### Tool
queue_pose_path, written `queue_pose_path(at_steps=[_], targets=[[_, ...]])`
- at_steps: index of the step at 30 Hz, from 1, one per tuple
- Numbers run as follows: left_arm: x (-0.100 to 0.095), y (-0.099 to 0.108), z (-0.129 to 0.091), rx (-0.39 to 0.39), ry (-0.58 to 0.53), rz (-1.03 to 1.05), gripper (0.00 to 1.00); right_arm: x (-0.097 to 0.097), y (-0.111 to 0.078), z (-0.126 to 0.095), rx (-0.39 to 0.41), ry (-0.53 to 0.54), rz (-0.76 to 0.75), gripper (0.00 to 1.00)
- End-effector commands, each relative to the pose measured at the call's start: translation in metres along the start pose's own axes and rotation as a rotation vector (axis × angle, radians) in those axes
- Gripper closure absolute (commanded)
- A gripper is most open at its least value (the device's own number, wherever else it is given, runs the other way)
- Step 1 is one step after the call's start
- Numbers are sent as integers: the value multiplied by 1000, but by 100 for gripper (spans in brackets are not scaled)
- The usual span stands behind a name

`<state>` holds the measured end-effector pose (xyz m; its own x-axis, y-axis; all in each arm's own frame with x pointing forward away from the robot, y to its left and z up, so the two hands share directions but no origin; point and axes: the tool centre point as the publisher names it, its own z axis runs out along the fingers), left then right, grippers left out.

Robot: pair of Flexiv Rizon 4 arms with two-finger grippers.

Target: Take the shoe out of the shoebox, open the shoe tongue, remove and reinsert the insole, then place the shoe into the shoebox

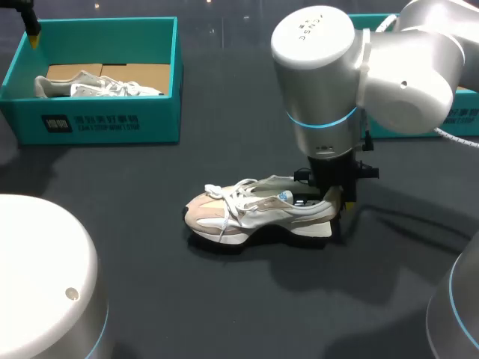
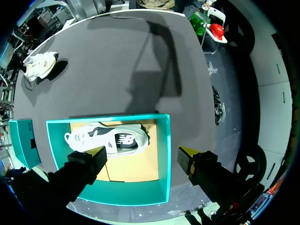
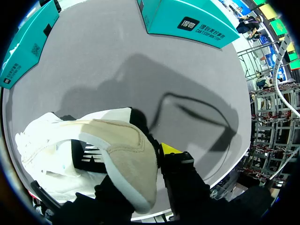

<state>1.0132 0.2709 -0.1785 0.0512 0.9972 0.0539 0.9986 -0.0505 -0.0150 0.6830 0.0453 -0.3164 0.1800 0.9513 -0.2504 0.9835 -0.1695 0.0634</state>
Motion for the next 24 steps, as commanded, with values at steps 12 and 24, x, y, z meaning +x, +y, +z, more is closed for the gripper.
queue_pose_path(at_steps=[12,24], targets=[[0,0,0,-1,1,1,0,22,-14,35,35,16,-11,100],[0,0,0,-1,1,1,0,43,-24,46,67,32,-50,100]])
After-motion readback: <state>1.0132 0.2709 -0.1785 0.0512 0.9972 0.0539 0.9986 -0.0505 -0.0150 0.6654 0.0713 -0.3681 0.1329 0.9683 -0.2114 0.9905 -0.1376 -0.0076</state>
